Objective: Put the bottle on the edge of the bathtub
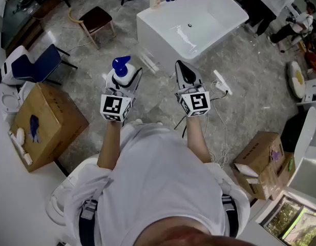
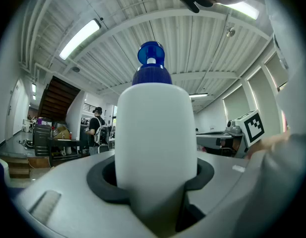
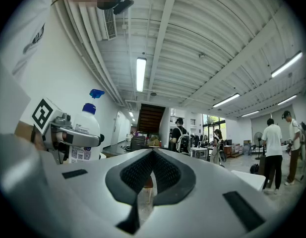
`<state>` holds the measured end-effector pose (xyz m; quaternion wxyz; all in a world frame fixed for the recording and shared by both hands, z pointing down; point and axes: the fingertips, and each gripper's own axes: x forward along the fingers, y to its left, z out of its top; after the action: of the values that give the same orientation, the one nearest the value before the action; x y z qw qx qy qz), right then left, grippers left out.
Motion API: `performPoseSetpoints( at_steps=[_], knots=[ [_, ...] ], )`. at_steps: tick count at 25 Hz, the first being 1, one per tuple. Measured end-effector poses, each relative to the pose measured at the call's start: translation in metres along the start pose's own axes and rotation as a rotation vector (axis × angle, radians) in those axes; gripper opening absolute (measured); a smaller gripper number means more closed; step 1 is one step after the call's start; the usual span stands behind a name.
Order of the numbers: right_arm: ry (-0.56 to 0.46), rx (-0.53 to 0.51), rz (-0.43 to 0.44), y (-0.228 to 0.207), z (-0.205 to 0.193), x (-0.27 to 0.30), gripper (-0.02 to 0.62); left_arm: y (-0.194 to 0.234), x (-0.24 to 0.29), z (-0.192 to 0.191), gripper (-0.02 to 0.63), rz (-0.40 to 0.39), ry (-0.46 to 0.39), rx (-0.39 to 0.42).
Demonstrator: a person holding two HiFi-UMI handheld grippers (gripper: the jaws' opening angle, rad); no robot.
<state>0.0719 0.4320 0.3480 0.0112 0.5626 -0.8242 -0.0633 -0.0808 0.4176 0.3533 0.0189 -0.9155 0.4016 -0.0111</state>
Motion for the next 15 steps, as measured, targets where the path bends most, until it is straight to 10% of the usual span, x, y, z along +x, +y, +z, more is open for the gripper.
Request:
performPoseSetpoints(
  at_steps=[15],
  knots=[
    [0.047,0.031,0.004,0.027,-0.017,-0.013,0.0,-0.002,-0.03,-0.006,0.249,-0.031,0.01,-0.03]
  ],
)
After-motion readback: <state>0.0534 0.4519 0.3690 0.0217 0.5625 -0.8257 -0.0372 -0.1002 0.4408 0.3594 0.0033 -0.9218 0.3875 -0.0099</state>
